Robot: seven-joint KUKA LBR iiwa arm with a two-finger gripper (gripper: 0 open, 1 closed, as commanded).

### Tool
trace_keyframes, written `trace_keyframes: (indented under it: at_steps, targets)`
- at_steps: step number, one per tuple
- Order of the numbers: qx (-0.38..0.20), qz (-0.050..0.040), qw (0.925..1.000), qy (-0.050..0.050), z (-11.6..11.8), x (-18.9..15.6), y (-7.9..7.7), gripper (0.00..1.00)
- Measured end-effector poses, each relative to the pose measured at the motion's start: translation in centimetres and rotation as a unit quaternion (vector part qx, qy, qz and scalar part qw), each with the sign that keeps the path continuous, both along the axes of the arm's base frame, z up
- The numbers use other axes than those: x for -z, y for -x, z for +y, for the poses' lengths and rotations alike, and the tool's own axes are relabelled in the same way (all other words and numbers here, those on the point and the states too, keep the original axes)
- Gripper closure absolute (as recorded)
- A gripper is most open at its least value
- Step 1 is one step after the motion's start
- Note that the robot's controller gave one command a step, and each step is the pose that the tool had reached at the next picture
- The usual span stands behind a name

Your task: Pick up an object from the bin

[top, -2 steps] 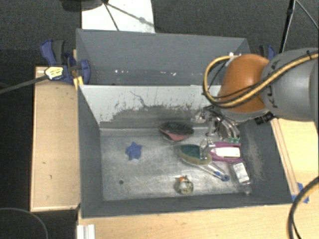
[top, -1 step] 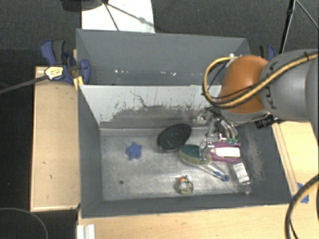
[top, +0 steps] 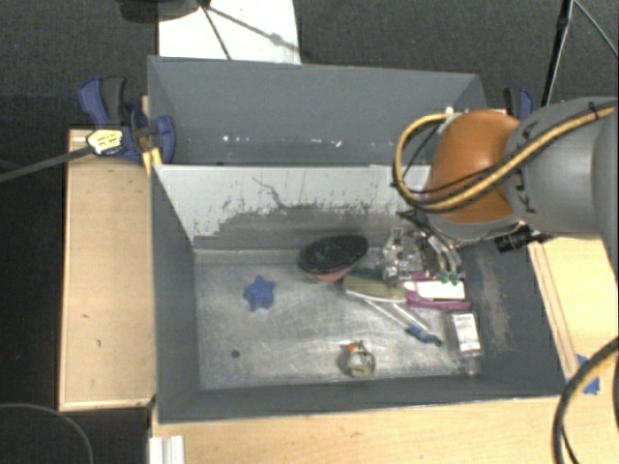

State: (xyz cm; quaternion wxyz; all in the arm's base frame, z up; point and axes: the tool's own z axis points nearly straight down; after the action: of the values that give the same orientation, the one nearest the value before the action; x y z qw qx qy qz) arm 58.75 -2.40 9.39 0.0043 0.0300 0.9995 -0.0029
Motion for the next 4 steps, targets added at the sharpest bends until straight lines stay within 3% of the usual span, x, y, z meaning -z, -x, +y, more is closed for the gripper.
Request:
trace_keyframes:
  at_steps: [1,2,3,4]
  targets:
    - [-0.001,-0.0022,1.0,-0.003,0.3,0.3,0.0,0.0]
    - [-0.002,0.0025,1.0,-0.003,0.4,0.6,0.3,1.0]
    - [-0.002,0.0025,1.0,-0.003,0.4,0.6,0.3,0.0]
    - [0.067,-0.0078,0.9977,-0.005,6.2,-1.1,3.4,0.0]
